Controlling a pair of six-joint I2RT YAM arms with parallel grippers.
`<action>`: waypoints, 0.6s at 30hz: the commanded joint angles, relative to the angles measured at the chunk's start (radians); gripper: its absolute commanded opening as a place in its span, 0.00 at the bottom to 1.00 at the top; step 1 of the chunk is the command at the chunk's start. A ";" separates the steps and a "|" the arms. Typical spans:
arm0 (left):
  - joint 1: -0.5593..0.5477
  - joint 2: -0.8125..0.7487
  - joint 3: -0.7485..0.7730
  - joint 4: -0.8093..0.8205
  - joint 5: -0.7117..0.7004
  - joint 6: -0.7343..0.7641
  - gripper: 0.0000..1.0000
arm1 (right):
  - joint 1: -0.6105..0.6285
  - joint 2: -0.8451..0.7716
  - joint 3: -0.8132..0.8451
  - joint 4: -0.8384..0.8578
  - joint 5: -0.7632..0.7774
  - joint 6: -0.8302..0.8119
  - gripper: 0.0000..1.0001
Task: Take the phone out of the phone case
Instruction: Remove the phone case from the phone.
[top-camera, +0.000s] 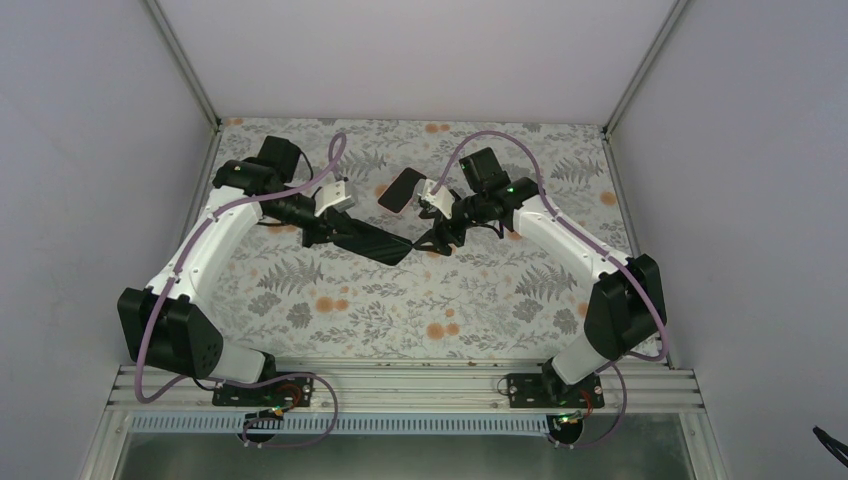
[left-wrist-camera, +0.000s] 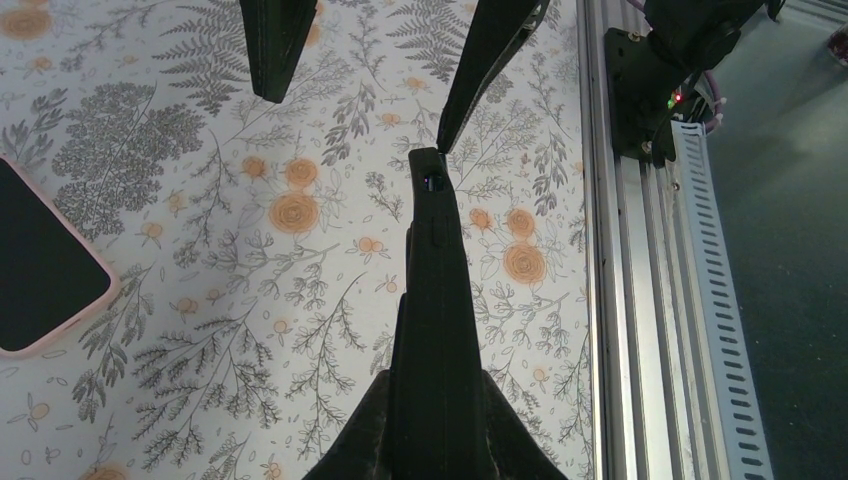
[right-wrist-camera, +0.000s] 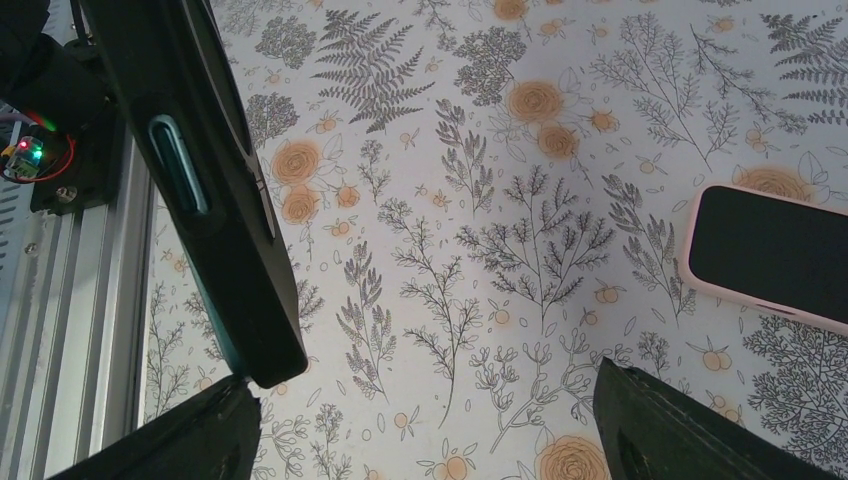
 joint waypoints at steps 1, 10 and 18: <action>0.002 -0.008 0.011 0.019 0.086 0.011 0.02 | 0.009 0.000 -0.007 0.001 -0.019 -0.007 0.86; 0.002 0.025 0.034 -0.124 0.192 0.140 0.02 | 0.011 0.023 -0.001 0.082 0.079 0.037 0.85; 0.001 0.028 0.057 -0.157 0.276 0.164 0.02 | 0.027 0.055 0.012 0.143 0.193 0.074 0.84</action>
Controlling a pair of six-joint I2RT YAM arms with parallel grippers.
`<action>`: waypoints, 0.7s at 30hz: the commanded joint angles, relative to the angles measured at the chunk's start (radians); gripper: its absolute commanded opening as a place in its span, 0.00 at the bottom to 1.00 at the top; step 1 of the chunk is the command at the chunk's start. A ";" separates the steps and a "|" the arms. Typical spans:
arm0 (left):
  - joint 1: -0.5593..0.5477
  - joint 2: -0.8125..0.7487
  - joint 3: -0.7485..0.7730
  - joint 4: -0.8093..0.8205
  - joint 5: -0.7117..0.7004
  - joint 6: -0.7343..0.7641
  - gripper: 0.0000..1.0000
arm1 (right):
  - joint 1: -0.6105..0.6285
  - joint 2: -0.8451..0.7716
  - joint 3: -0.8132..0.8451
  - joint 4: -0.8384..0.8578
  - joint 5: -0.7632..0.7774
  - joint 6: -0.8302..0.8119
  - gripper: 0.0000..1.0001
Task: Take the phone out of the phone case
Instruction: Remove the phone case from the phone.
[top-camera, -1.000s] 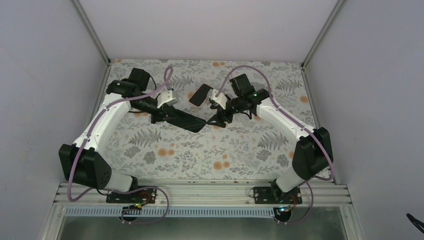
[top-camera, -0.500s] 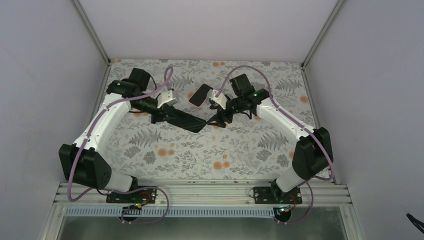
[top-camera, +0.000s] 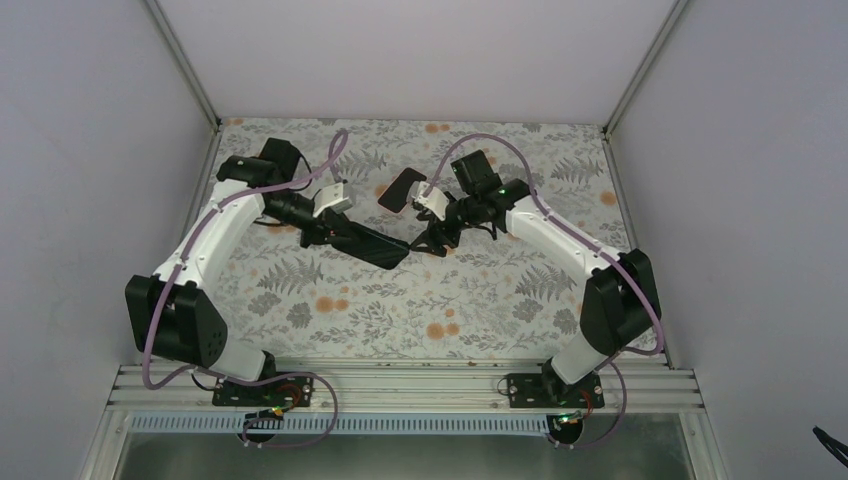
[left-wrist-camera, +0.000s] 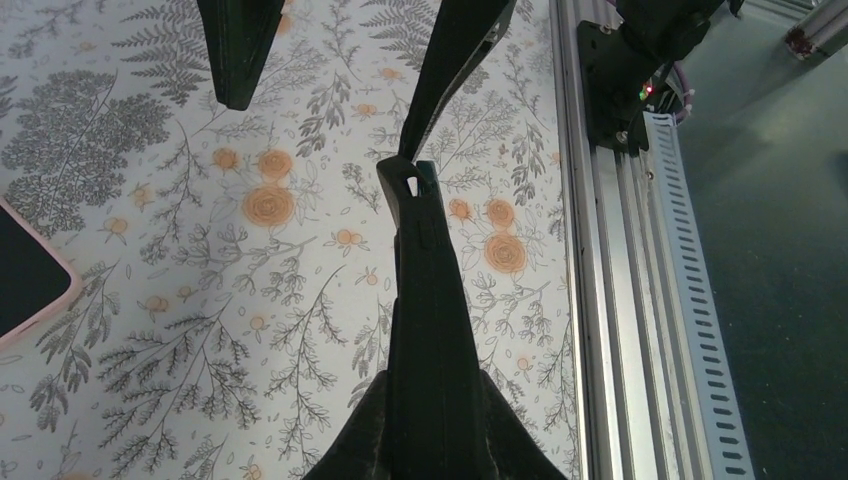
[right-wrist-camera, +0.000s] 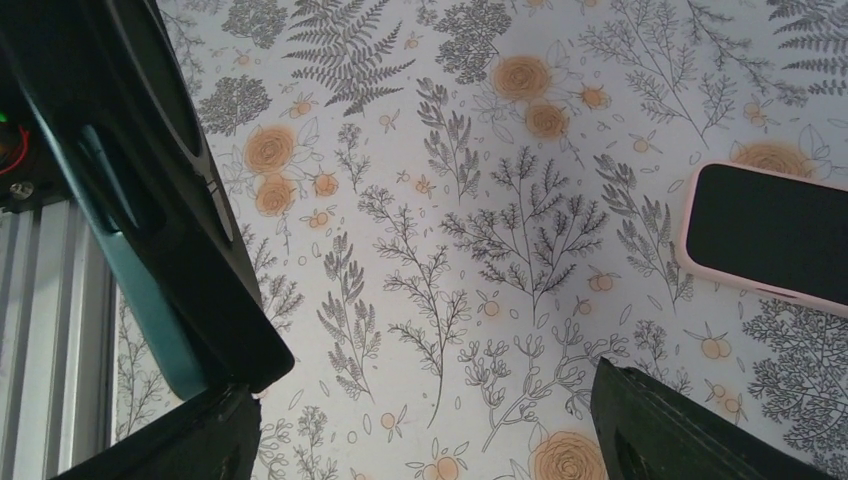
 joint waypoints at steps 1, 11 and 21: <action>-0.017 -0.029 0.045 -0.076 0.236 0.061 0.02 | 0.012 0.023 0.010 0.139 0.150 0.053 0.84; -0.018 -0.046 0.041 -0.076 0.261 0.073 0.02 | 0.048 0.047 0.050 0.152 0.115 0.044 0.89; -0.002 -0.017 0.095 -0.070 0.238 0.067 0.02 | 0.133 0.031 0.105 0.035 -0.101 0.021 0.90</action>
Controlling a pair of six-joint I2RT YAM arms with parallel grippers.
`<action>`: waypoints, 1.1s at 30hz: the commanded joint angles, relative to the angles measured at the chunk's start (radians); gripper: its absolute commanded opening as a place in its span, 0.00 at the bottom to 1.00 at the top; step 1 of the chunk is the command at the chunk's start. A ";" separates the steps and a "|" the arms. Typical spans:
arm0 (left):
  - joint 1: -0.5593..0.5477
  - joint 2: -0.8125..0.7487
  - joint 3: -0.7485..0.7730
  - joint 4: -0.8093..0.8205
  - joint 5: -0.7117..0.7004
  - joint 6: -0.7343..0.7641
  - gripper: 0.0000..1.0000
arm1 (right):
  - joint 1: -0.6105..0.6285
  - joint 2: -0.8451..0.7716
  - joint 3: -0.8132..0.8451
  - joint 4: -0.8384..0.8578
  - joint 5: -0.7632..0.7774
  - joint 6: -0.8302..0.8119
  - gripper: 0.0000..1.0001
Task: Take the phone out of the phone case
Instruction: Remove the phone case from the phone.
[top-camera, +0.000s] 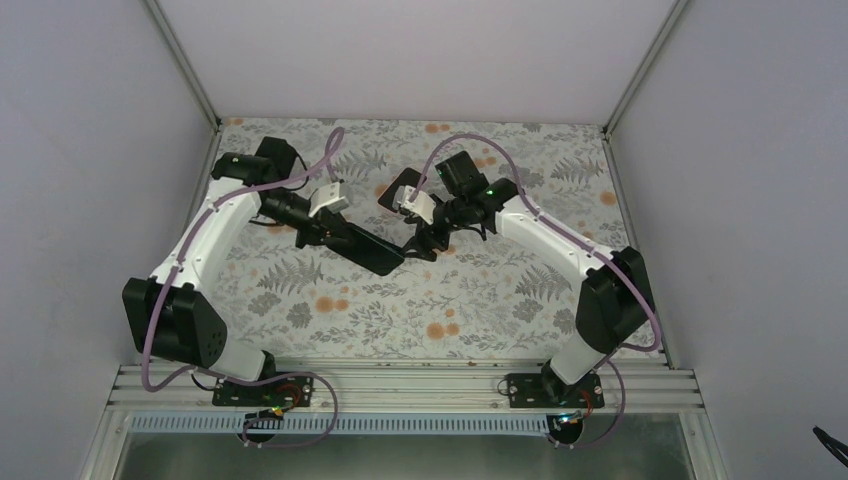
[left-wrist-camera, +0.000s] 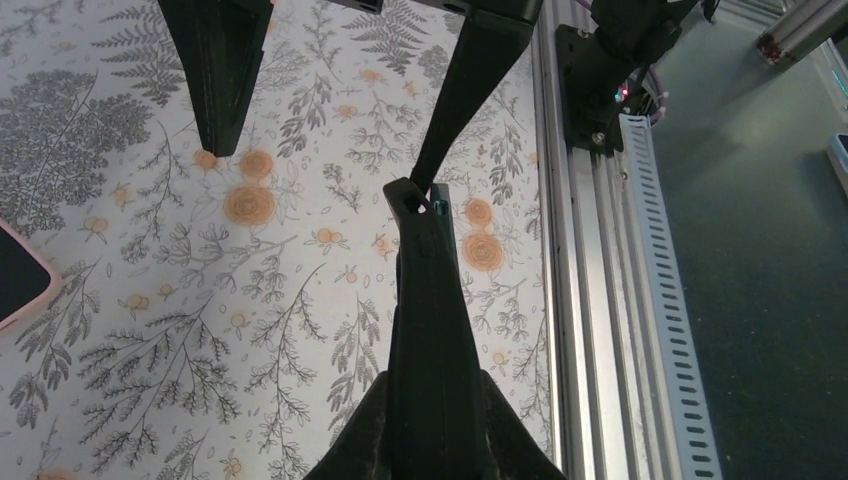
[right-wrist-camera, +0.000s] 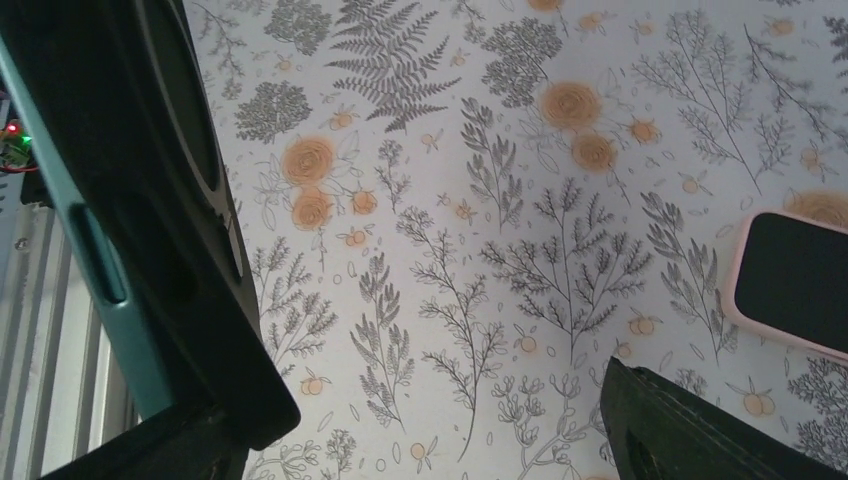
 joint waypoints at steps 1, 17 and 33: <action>-0.007 -0.011 0.082 -0.004 0.225 0.025 0.02 | 0.062 0.006 0.063 0.050 -0.107 0.020 0.90; 0.071 -0.083 0.016 0.576 0.032 -0.341 0.02 | 0.112 0.194 0.350 -0.345 -0.703 -0.304 0.88; -0.037 -0.274 -0.276 1.218 -0.490 -0.595 0.02 | 0.142 0.322 0.633 -0.465 -0.748 -0.159 0.71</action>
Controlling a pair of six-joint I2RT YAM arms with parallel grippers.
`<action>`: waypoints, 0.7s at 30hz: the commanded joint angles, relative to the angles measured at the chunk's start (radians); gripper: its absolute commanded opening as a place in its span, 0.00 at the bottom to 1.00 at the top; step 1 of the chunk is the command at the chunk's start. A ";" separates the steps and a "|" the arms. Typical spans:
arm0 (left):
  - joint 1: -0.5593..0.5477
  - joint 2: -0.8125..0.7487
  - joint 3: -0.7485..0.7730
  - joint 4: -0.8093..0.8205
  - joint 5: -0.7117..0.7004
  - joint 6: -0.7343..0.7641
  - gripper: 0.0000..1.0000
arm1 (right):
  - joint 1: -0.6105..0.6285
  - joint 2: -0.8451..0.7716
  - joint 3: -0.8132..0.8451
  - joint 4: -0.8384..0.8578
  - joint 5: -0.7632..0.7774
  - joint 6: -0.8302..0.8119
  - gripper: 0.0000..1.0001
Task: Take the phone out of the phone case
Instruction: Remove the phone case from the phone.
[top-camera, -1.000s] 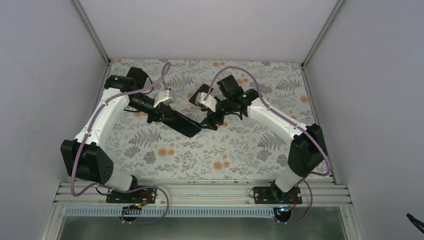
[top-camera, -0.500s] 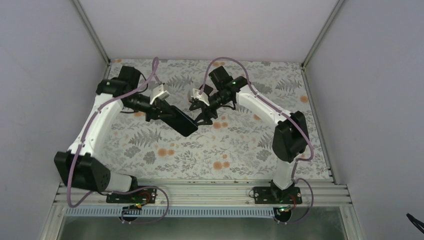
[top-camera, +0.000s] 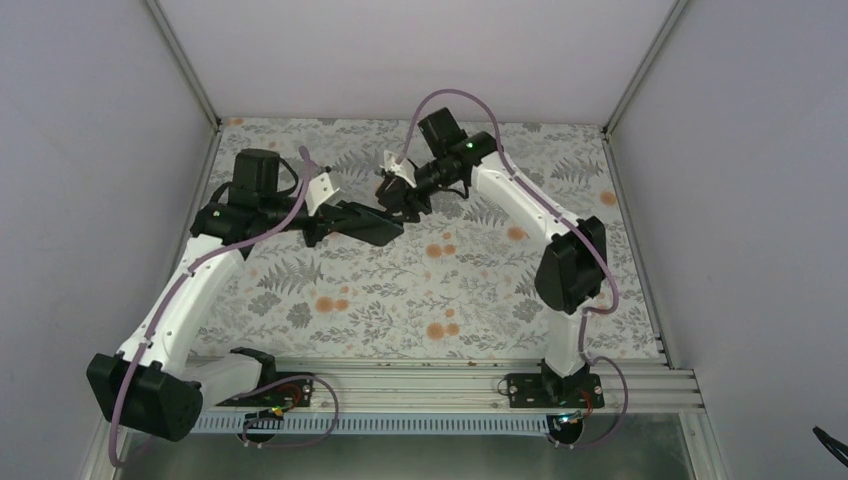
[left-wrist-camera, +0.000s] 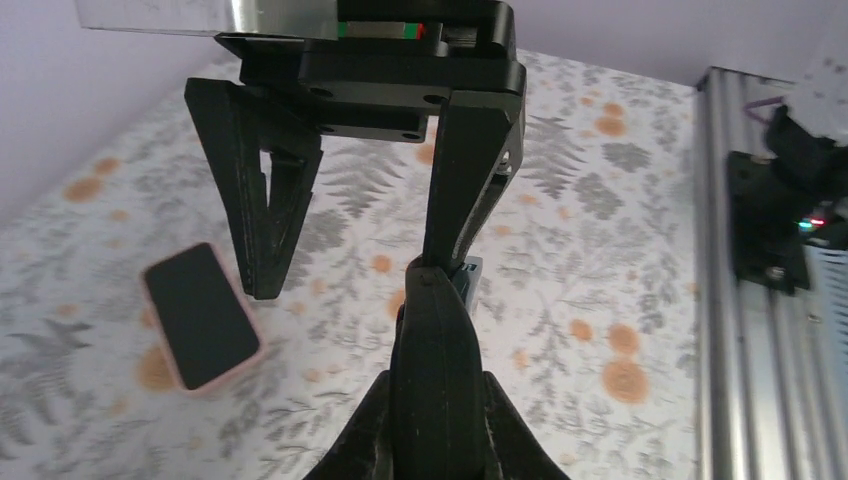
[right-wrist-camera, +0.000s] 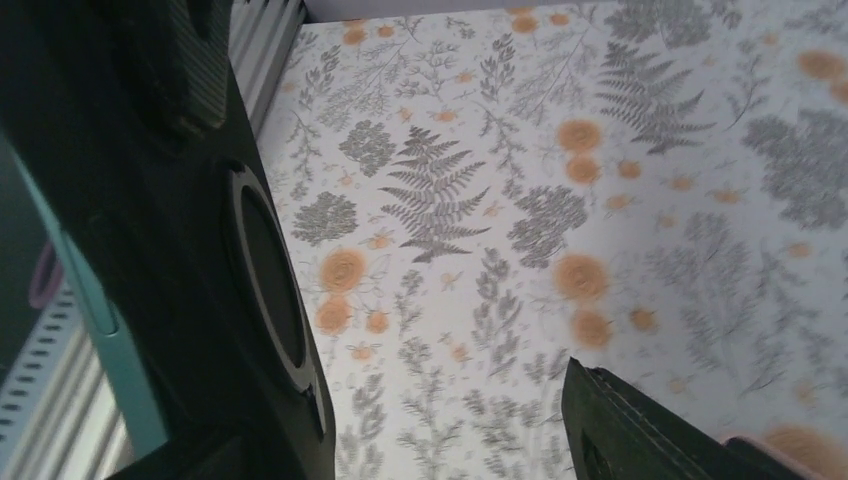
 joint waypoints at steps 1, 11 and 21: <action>0.002 0.023 -0.027 0.621 -0.401 -0.076 0.02 | 0.163 0.073 0.196 -0.311 -0.459 -0.045 0.68; 0.009 0.089 0.032 0.653 -0.376 -0.087 0.02 | 0.177 0.049 0.114 -0.377 -0.456 -0.151 0.20; 0.014 0.132 0.201 0.362 -0.275 -0.018 0.76 | 0.109 -0.030 0.028 -0.343 -0.471 -0.107 0.03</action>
